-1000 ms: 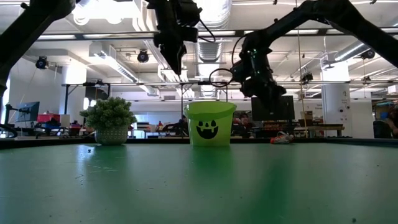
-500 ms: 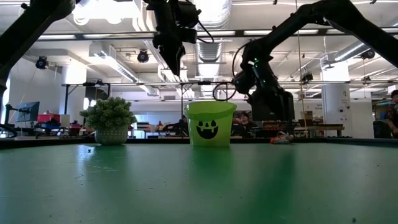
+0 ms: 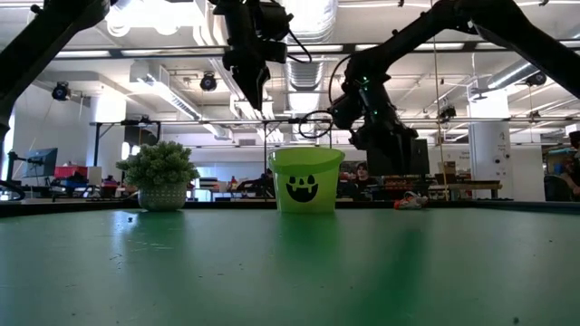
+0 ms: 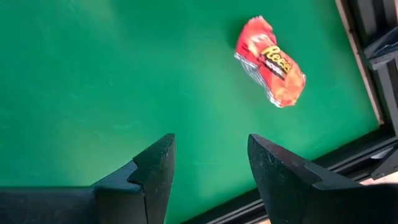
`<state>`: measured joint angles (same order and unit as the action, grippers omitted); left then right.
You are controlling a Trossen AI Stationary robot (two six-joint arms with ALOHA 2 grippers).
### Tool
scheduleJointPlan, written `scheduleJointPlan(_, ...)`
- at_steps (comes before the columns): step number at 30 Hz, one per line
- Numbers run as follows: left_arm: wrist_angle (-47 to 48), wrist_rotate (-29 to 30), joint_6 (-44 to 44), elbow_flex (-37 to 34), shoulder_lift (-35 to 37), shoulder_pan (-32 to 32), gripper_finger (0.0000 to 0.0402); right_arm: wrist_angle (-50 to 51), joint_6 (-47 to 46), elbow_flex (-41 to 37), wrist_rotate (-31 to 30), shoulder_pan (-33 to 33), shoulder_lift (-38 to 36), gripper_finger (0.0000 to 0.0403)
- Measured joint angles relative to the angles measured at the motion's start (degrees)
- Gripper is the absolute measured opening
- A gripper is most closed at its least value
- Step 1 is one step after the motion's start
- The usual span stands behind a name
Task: Organize candy in baskets
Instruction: Put the orange chocolate bar into the green bucket
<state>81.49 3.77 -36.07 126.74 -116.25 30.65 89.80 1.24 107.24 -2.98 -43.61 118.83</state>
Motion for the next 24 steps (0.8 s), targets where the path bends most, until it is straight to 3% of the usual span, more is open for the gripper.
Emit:
scheduleJointPlan(9,0.95,0.0,0.11,0.0,0.0,0.04,0.0144,-4.66,-21.88,3.66,0.43,2.51,0.02,0.0194)
scheduleJointPlan(15,2.81,0.0,0.59,0.0,0.0,0.49,0.0144,-16.96,-30.02,3.88,7.93,3.39,0.06,0.0194)
scheduleJointPlan(21,5.01,0.02,0.66,0.0,0.0,1.48,0.0144,-30.9,-36.77,3.81,7.18,3.12,0.07,0.0194)
scheduleJointPlan(24,4.5,0.02,1.74,0.0,0.0,1.93,0.0144,-37.68,-40.37,3.57,2.32,3.28,0.08,0.0194)
